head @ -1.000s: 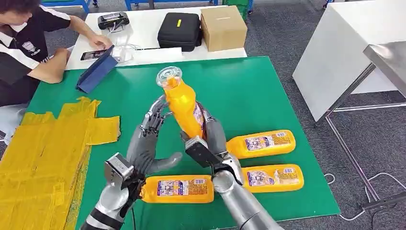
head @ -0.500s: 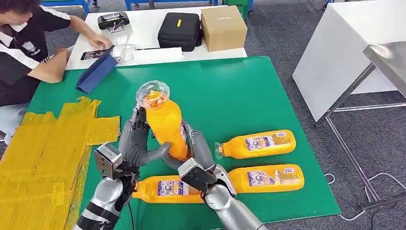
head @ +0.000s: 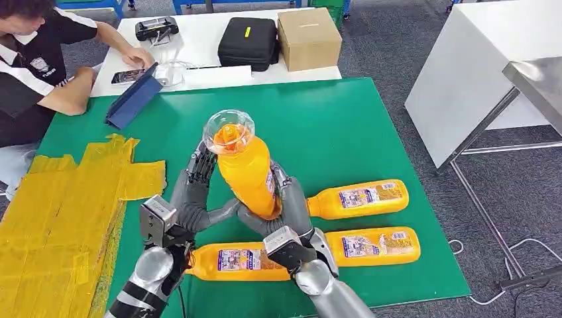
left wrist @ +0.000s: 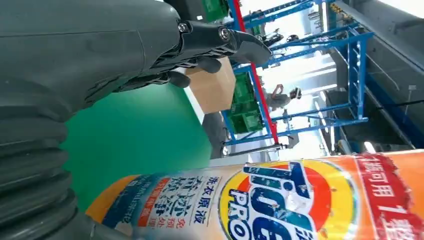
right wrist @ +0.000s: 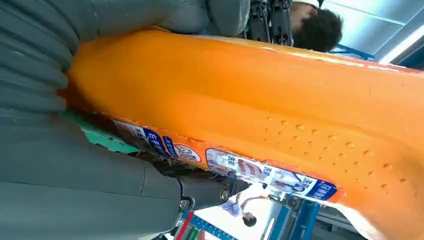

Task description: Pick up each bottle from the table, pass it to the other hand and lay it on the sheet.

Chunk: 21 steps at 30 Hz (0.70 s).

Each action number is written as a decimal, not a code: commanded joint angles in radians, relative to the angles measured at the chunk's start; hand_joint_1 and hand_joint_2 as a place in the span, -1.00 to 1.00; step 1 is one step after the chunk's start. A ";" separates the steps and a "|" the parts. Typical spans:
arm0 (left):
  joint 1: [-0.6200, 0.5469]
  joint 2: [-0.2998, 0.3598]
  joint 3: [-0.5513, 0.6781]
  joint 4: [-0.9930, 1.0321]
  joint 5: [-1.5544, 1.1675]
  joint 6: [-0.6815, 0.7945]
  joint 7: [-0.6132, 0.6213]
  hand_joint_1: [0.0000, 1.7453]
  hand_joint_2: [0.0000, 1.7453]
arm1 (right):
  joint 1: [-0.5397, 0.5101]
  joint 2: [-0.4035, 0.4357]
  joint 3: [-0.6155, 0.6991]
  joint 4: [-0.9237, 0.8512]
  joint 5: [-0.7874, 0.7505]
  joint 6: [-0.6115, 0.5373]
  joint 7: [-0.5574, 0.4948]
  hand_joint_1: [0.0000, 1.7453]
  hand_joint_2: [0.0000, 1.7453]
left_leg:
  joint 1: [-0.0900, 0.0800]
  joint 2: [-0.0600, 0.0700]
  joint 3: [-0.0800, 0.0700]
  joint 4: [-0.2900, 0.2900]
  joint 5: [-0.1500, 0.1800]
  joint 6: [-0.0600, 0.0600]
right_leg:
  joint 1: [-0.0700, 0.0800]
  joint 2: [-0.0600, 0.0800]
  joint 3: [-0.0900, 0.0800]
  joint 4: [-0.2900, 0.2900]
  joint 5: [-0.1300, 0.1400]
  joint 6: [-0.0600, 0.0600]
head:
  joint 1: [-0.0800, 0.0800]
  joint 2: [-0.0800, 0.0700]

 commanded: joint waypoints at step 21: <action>-0.007 0.014 0.009 0.020 -0.003 -0.008 0.009 -1.00 1.00 | -0.120 0.019 -0.111 0.360 0.082 -0.111 0.113 1.00 1.00 | 0.000 -0.001 0.003 0.000 -0.001 0.000 | 0.000 0.000 0.004 -0.001 -0.001 -0.001 | 0.000 0.000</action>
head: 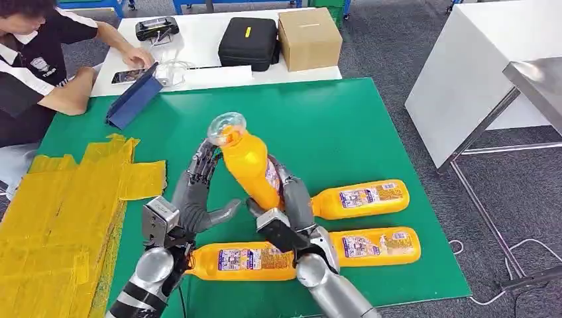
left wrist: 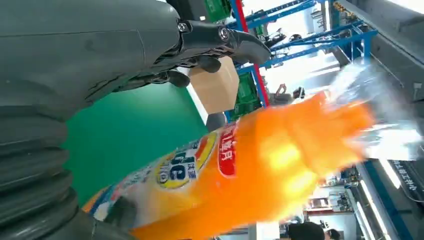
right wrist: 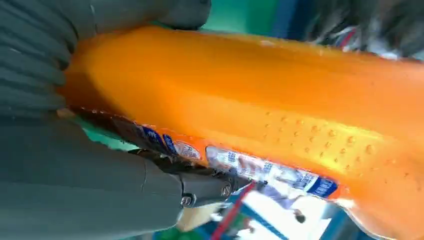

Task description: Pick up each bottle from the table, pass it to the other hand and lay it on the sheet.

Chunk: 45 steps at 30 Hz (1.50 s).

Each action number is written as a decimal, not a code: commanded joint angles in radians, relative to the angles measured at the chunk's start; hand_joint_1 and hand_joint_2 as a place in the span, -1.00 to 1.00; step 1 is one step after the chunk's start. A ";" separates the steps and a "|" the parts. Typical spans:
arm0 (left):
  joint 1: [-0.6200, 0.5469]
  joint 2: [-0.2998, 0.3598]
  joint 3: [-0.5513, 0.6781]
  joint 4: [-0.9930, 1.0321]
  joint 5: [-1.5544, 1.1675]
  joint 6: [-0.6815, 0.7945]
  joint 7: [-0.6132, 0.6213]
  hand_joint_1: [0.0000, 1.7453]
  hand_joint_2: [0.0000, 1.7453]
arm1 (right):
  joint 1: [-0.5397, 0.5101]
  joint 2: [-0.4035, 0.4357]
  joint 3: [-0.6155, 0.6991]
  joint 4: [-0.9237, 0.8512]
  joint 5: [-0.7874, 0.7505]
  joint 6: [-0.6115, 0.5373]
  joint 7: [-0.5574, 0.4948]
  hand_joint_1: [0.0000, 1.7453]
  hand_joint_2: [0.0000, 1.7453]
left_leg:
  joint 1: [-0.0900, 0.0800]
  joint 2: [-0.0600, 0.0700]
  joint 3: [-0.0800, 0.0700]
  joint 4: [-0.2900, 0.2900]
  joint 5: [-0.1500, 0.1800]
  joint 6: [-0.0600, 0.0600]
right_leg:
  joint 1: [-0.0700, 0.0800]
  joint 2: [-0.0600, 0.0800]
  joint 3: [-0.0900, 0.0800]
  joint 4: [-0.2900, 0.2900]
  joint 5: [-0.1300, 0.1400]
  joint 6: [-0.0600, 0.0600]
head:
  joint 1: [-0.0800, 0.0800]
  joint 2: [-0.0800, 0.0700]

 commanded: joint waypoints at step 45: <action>-0.074 0.002 0.001 0.129 0.069 -0.079 0.030 -1.00 1.00 | 0.000 -0.025 0.238 -0.086 0.046 0.084 -0.126 1.00 1.00 | 0.001 -0.001 0.003 0.000 -0.001 0.000 | 0.001 0.000 0.002 -0.001 -0.001 -0.001 | 0.000 0.000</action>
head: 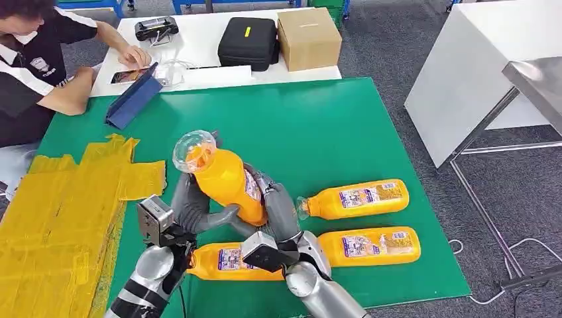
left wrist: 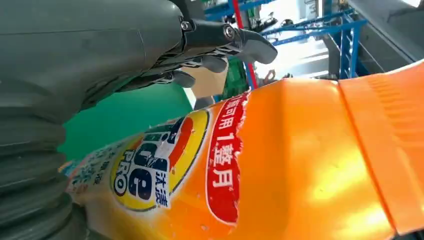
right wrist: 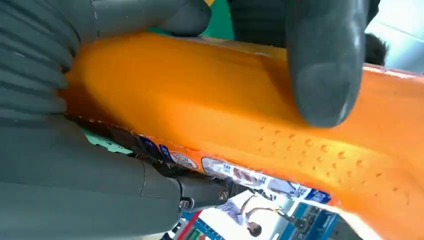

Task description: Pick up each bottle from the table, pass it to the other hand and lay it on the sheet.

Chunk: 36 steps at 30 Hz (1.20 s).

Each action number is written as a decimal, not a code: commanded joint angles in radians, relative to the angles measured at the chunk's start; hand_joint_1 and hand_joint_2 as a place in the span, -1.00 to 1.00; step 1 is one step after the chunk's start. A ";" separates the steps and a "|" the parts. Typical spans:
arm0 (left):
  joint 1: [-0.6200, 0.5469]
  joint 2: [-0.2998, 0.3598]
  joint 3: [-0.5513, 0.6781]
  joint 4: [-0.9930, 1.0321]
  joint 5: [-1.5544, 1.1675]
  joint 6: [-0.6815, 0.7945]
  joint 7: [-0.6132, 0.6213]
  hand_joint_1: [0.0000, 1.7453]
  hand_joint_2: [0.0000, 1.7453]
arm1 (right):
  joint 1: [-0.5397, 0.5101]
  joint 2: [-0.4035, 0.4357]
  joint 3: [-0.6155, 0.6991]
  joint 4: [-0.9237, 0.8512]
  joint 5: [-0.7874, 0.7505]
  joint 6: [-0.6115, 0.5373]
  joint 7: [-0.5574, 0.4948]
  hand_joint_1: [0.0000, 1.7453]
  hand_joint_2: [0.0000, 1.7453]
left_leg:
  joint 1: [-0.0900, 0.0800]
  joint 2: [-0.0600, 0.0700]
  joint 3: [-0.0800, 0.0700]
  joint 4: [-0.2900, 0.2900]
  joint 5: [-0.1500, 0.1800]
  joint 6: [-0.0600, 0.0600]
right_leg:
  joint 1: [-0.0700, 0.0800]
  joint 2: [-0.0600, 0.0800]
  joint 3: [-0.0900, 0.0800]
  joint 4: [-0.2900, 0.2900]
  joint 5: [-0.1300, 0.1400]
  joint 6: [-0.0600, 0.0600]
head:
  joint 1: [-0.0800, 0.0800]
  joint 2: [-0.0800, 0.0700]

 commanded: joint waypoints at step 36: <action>-0.015 -0.023 0.071 0.011 0.080 0.092 -0.041 1.00 1.00 | -0.048 -0.022 0.169 0.089 0.067 -0.030 0.028 1.00 1.00 | 0.001 -0.003 0.003 0.000 -0.001 0.000 | 0.001 -0.002 0.004 -0.001 -0.001 -0.001 | 0.000 0.000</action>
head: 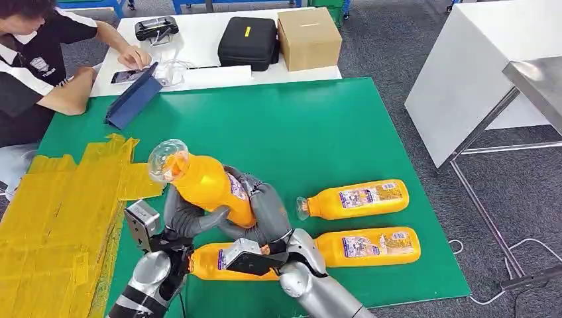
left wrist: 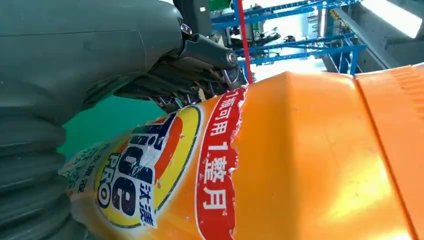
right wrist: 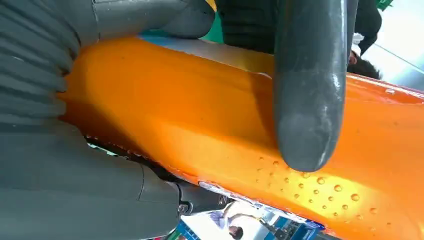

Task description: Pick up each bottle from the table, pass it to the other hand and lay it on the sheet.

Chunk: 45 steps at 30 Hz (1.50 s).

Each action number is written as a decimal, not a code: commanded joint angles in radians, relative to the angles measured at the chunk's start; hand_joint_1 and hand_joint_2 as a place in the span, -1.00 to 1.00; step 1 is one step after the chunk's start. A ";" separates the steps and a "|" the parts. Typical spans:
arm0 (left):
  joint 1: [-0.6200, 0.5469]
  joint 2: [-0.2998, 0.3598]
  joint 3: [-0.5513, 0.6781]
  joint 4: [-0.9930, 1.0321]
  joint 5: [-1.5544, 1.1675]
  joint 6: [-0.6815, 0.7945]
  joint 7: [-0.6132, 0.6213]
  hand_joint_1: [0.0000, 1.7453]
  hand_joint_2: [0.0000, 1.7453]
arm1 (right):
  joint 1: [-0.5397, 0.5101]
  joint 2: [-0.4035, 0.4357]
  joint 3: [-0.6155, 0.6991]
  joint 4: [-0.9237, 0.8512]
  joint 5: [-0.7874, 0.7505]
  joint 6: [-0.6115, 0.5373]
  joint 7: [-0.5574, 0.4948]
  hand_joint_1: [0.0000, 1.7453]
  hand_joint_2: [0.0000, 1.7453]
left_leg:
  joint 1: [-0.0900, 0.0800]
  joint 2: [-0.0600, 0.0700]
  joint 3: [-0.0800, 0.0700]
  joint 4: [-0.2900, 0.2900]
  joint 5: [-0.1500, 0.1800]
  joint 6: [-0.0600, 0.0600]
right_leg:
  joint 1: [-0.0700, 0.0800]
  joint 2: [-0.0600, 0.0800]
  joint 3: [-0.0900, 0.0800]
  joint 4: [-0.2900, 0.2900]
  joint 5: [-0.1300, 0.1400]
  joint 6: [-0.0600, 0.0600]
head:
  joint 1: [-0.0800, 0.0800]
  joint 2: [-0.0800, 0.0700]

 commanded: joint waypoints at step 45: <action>-0.421 0.342 0.269 0.800 -1.394 0.488 0.465 1.00 1.00 | 0.098 -0.117 -0.185 -0.453 -0.180 0.079 -0.017 -1.00 1.00 | 0.001 0.000 0.004 0.000 0.001 -0.002 | 0.001 0.000 0.002 0.001 -0.001 -0.001 | 0.000 0.000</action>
